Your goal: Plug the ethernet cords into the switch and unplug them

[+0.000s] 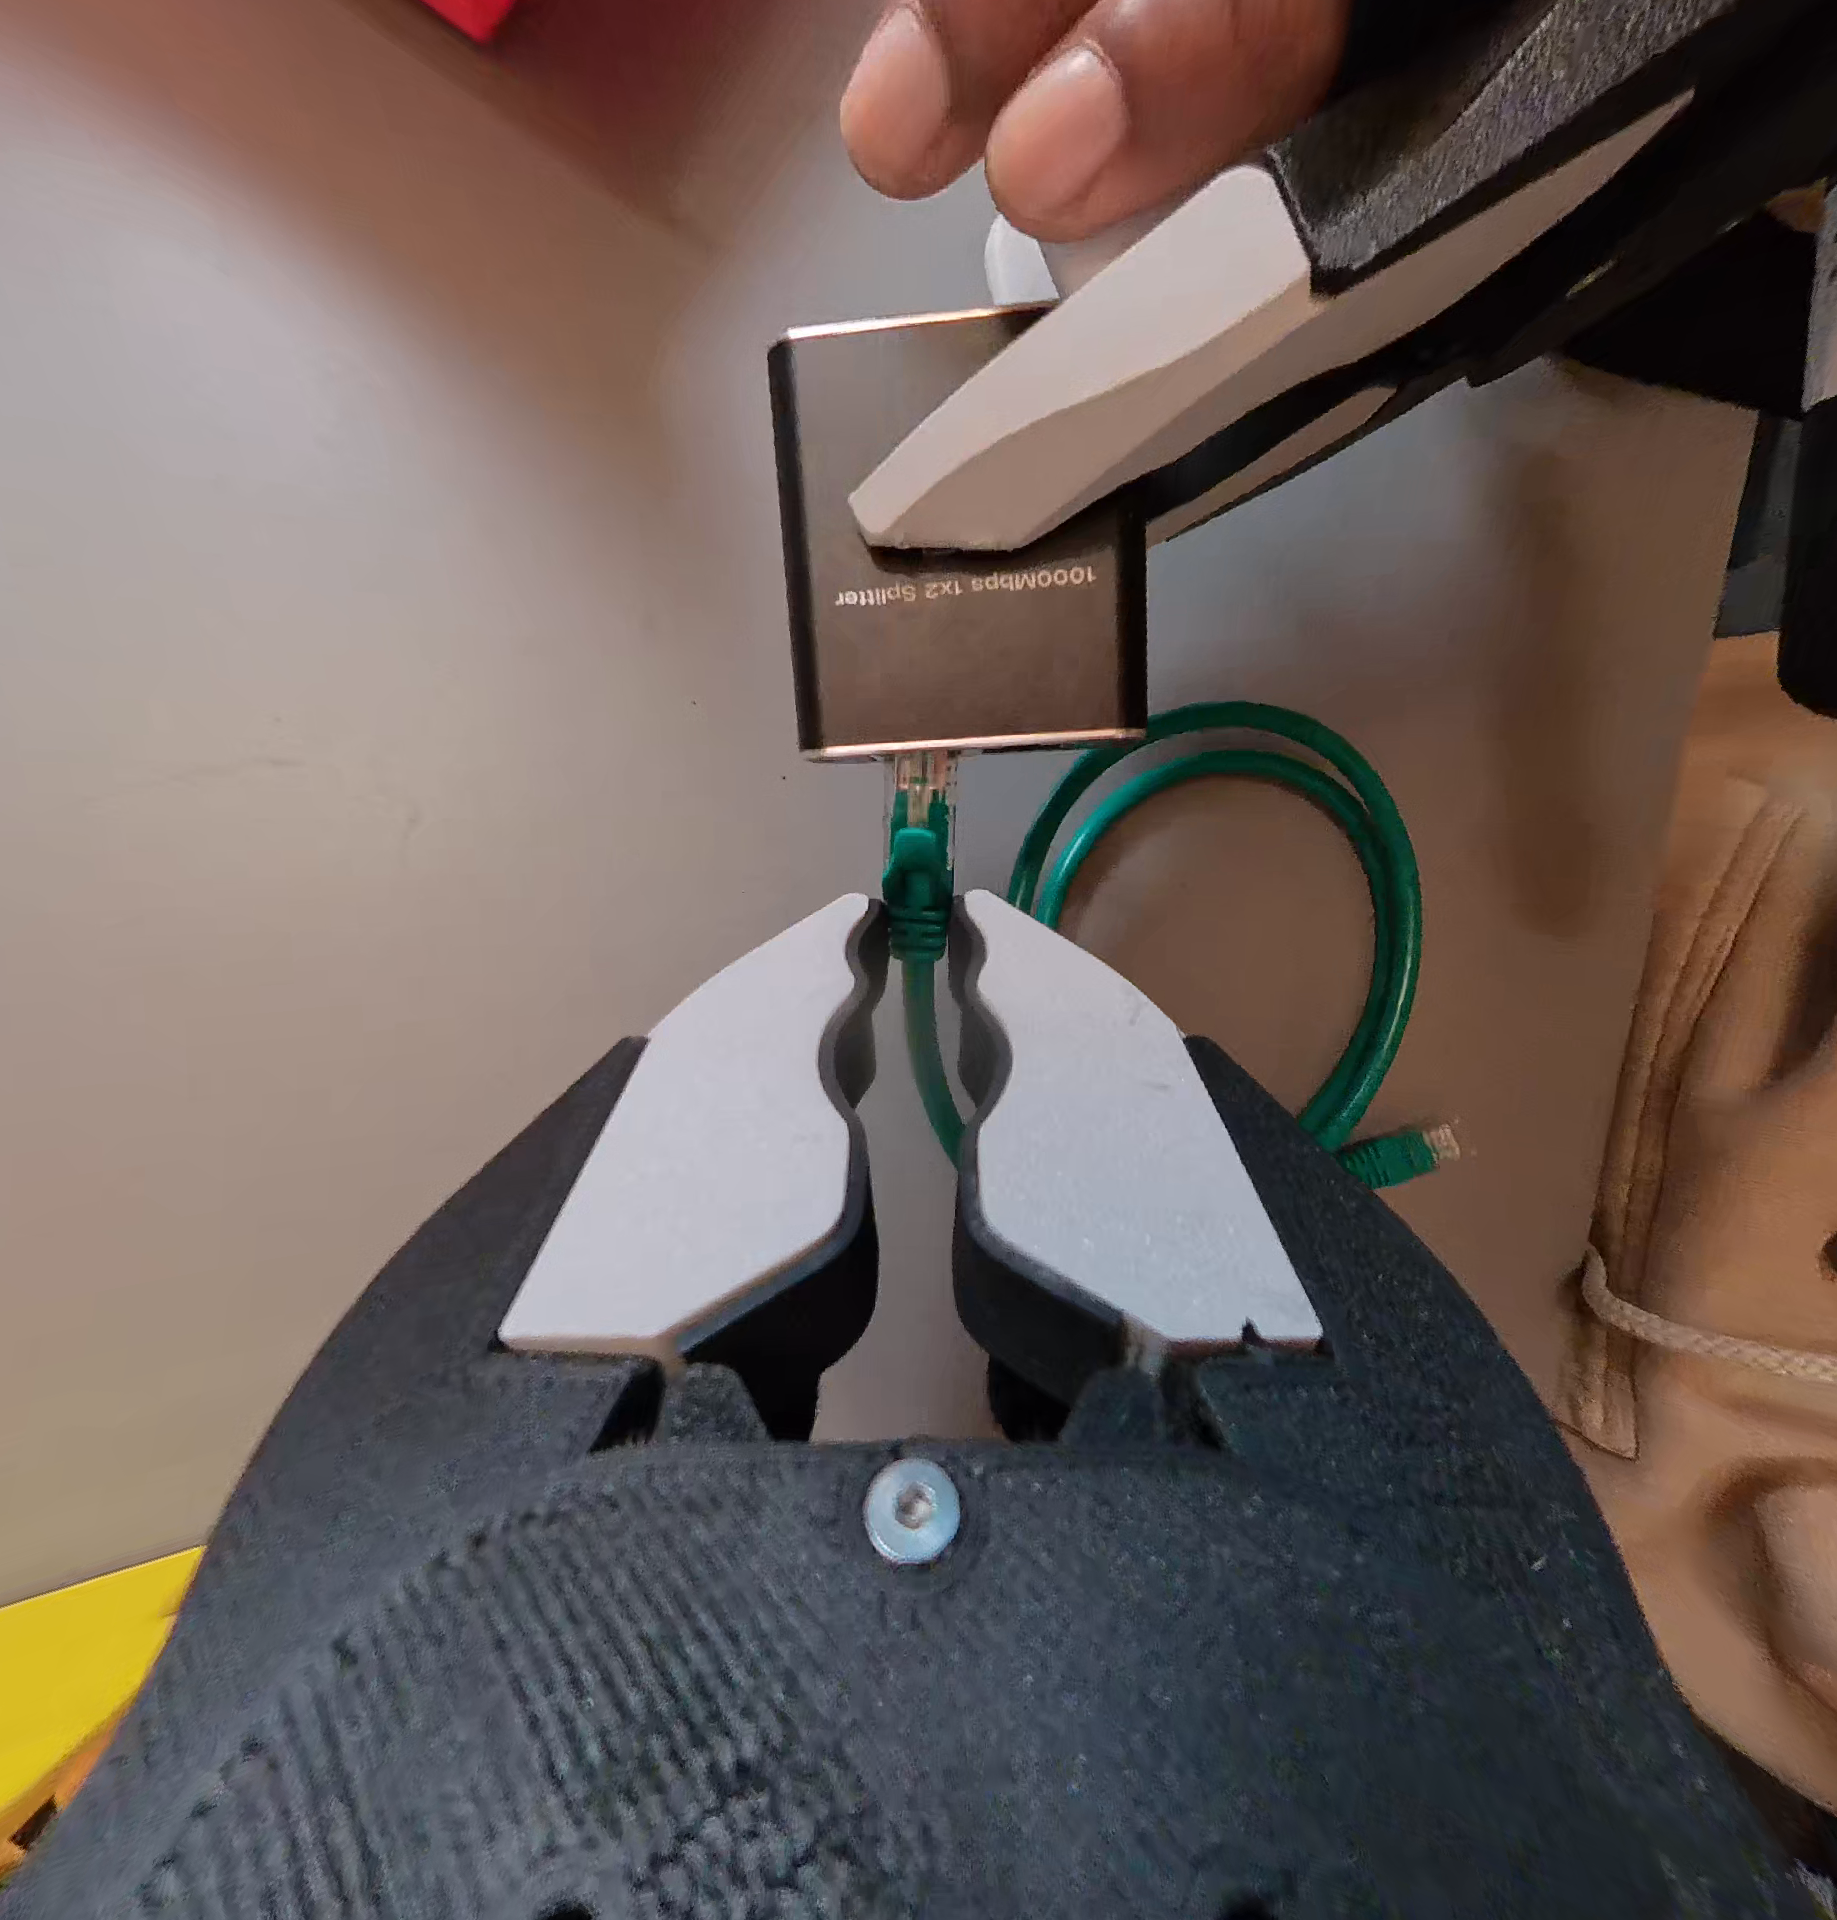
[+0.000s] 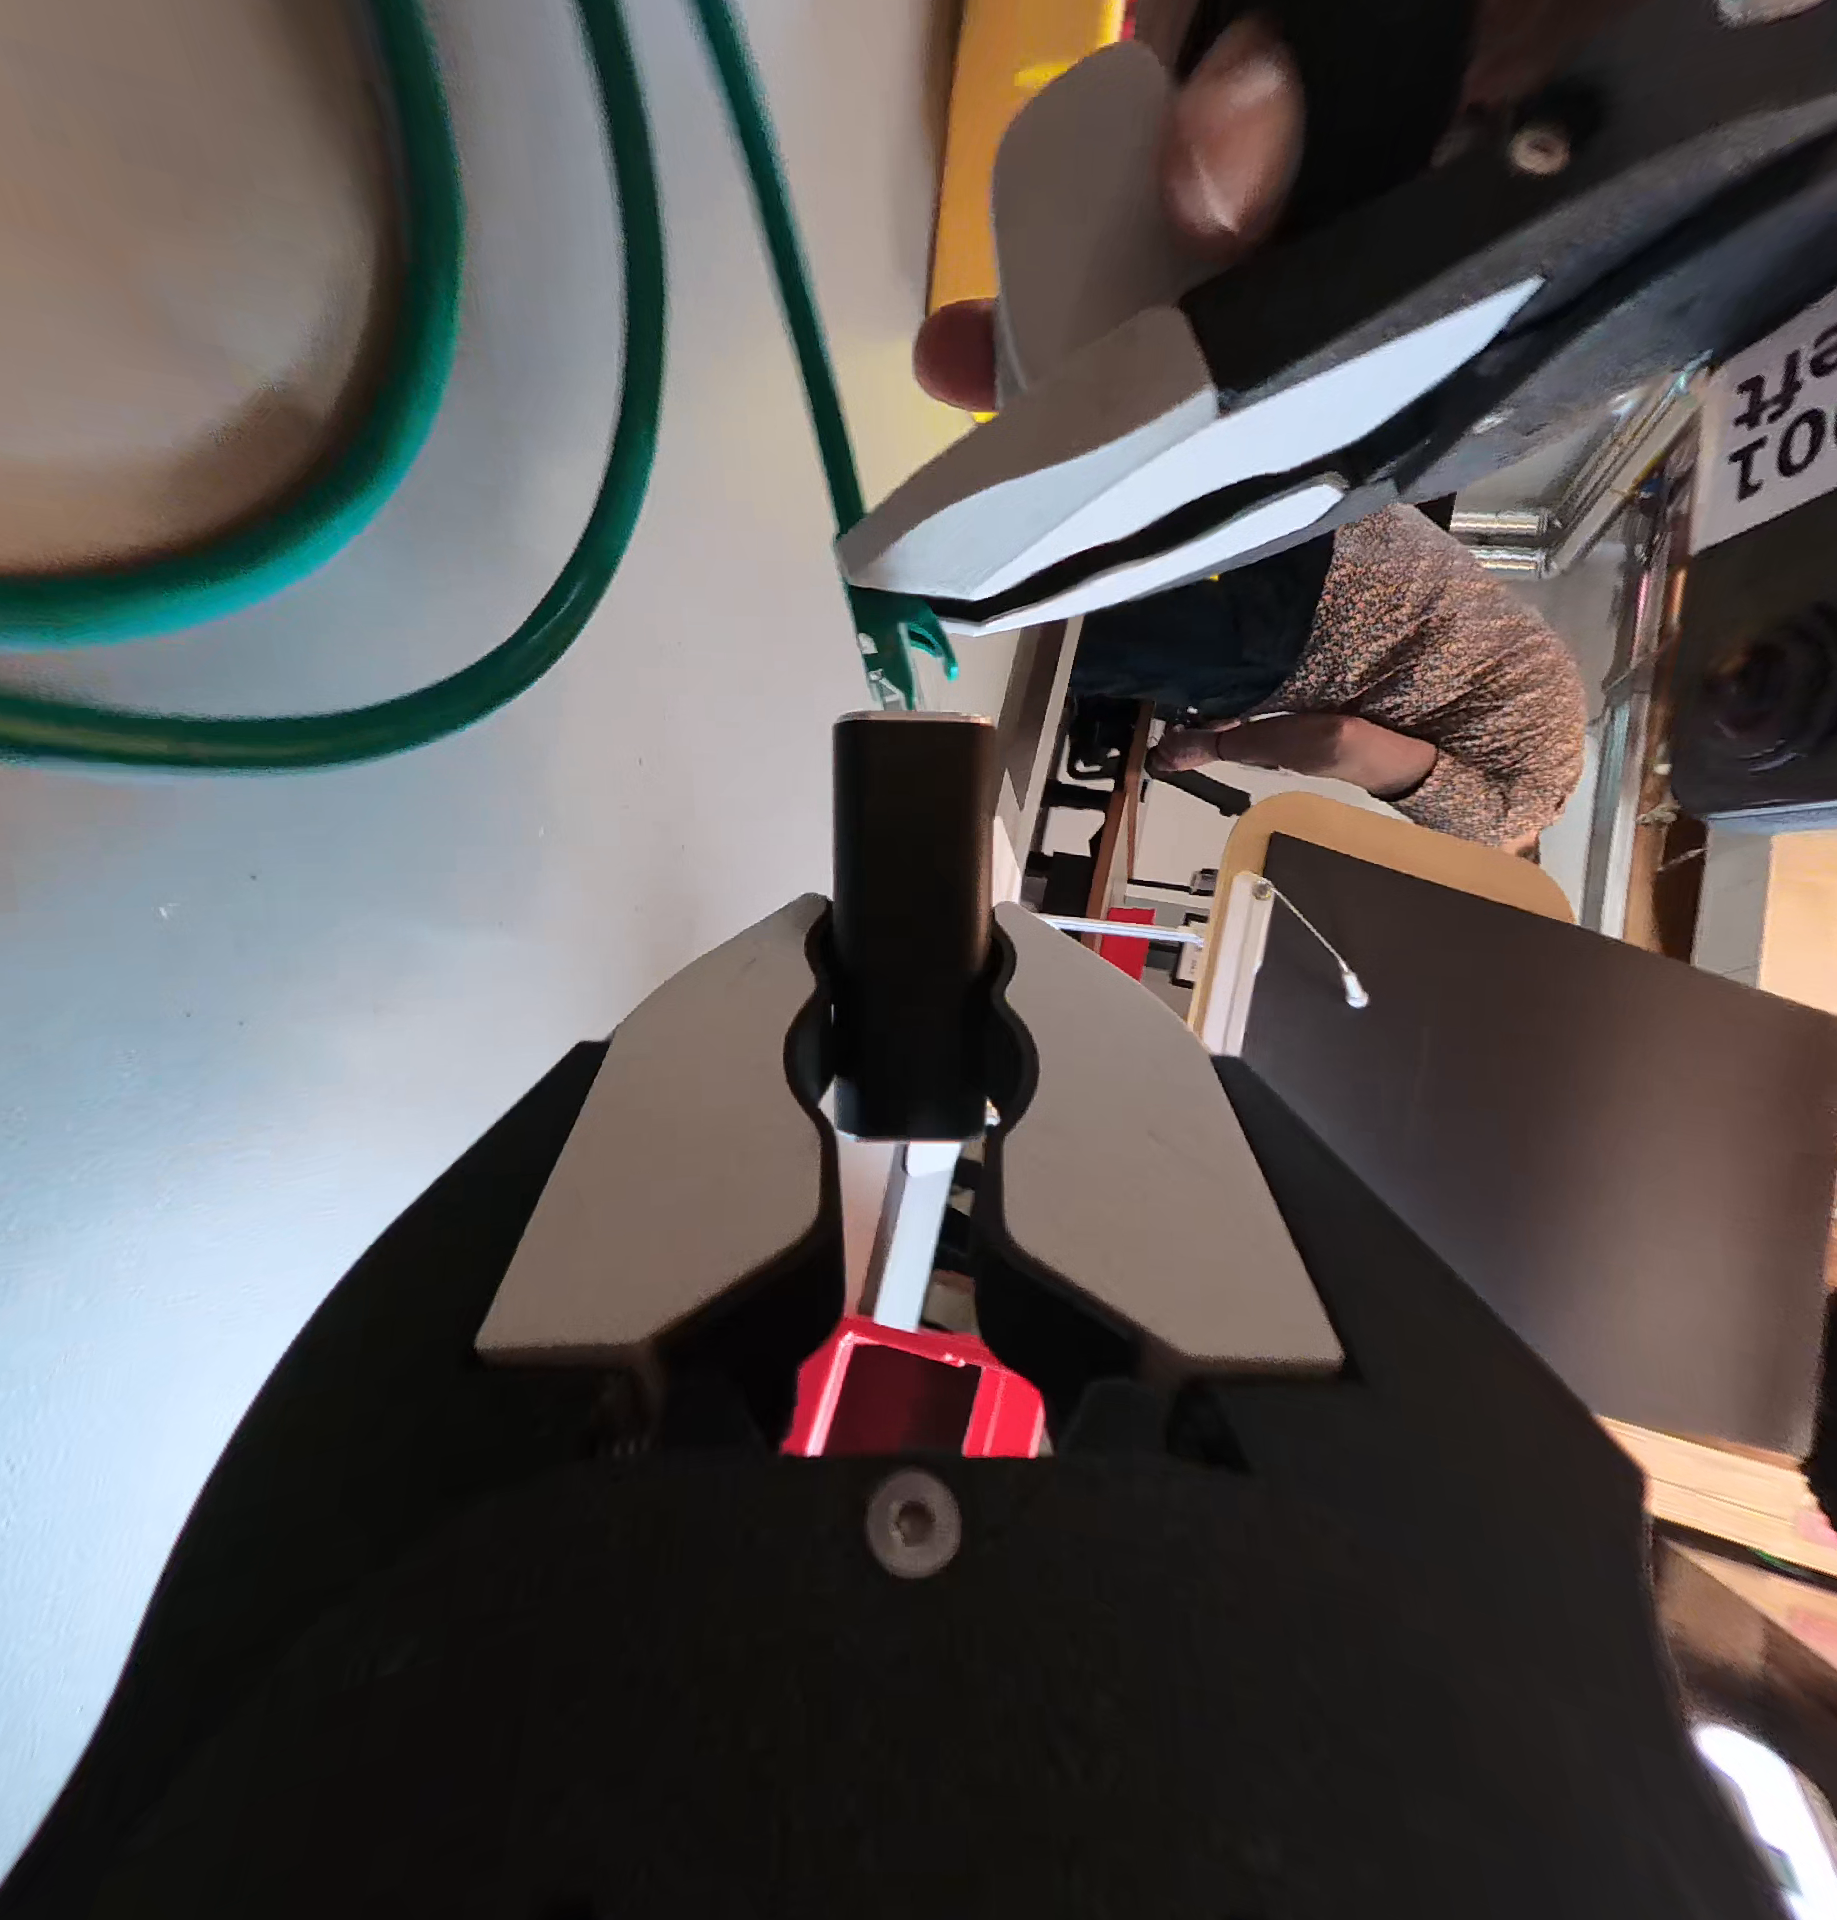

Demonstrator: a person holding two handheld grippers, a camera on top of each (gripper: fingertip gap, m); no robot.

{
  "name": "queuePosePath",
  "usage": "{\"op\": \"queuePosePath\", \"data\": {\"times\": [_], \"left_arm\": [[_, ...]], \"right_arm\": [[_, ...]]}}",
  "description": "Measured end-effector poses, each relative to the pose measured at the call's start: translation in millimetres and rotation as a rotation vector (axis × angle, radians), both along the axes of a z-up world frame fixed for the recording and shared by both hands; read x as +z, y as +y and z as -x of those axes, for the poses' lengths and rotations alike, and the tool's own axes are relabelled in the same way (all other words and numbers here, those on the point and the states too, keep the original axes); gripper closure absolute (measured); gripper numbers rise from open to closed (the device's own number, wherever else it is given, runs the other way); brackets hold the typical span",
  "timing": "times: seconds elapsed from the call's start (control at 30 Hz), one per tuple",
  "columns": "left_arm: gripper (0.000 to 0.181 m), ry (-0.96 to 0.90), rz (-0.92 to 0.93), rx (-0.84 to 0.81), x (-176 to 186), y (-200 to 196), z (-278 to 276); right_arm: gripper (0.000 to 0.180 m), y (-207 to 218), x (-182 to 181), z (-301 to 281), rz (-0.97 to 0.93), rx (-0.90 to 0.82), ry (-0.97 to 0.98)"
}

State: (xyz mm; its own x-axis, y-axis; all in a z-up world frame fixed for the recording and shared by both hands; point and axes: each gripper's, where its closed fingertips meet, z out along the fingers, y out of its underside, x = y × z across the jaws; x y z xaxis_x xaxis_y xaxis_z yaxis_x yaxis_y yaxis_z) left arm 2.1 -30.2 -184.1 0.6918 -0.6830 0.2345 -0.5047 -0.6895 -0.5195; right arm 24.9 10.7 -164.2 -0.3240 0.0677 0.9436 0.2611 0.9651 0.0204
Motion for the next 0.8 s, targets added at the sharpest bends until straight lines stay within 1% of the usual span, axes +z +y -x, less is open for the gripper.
{"op": "queuePosePath", "data": {"times": [0.23, 0.33, 0.43, 0.63, 0.8], "left_arm": [[0.17, -0.125, -0.018, 0.027, 5.9, 7.9, -2.3], [0.17, -0.191, -0.004, 0.045, 6.1, 10.2, -2.5], [0.17, -0.198, -0.002, 0.004, 2.9, 4.8, -4.2], [0.17, -0.264, -0.017, -0.097, 9.8, -9.0, -13.4], [0.17, -0.411, 0.006, -0.166, 20.8, -22.1, -25.4]], "right_arm": [[0.156, 3.0, -0.2, -2.6, 0.007, -0.023, -0.003], [0.156, -7.6, 0.3, -3.4, 0.033, 0.012, -0.011], [0.156, -13.9, -2.8, -4.4, 0.05, 0.032, -0.037], [0.156, -25.9, 0.8, -10.5, 0.156, 0.103, -0.053], [0.156, -39.0, 7.8, -20.9, 0.26, 0.134, -0.07]]}}
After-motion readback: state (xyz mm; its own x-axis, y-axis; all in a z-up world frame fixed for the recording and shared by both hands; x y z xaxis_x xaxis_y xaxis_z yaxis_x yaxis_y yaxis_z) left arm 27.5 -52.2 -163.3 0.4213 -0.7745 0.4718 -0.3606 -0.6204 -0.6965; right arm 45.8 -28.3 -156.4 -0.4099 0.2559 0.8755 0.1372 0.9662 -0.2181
